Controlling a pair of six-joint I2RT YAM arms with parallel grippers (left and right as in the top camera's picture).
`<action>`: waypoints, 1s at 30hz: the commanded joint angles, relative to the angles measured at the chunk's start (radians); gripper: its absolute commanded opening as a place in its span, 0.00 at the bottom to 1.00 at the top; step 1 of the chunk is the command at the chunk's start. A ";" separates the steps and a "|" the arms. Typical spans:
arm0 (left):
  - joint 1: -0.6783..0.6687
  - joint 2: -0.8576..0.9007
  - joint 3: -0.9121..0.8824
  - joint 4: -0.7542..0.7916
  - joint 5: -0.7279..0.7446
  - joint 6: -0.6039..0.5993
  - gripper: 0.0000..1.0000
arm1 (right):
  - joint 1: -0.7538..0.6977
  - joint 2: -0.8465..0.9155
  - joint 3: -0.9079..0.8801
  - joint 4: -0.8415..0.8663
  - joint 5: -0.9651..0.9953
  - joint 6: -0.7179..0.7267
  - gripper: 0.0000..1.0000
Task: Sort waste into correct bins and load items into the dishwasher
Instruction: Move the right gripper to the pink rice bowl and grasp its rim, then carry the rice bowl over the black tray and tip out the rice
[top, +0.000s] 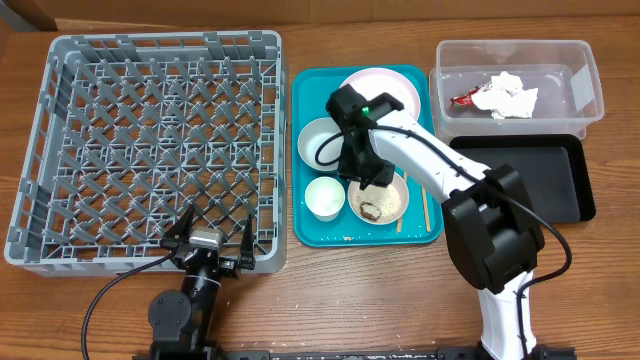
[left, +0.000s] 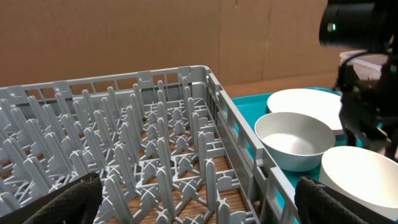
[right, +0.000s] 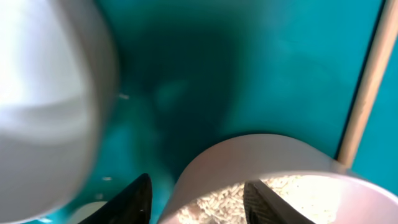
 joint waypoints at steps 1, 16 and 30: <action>0.006 -0.011 -0.005 -0.001 -0.002 0.015 1.00 | 0.002 0.004 -0.031 -0.002 0.003 0.006 0.42; 0.006 -0.011 -0.005 0.000 -0.002 0.015 1.00 | 0.002 0.002 -0.025 -0.026 -0.057 0.004 0.04; 0.006 -0.011 -0.005 0.000 -0.003 0.015 1.00 | -0.003 -0.101 0.269 -0.337 -0.061 -0.143 0.04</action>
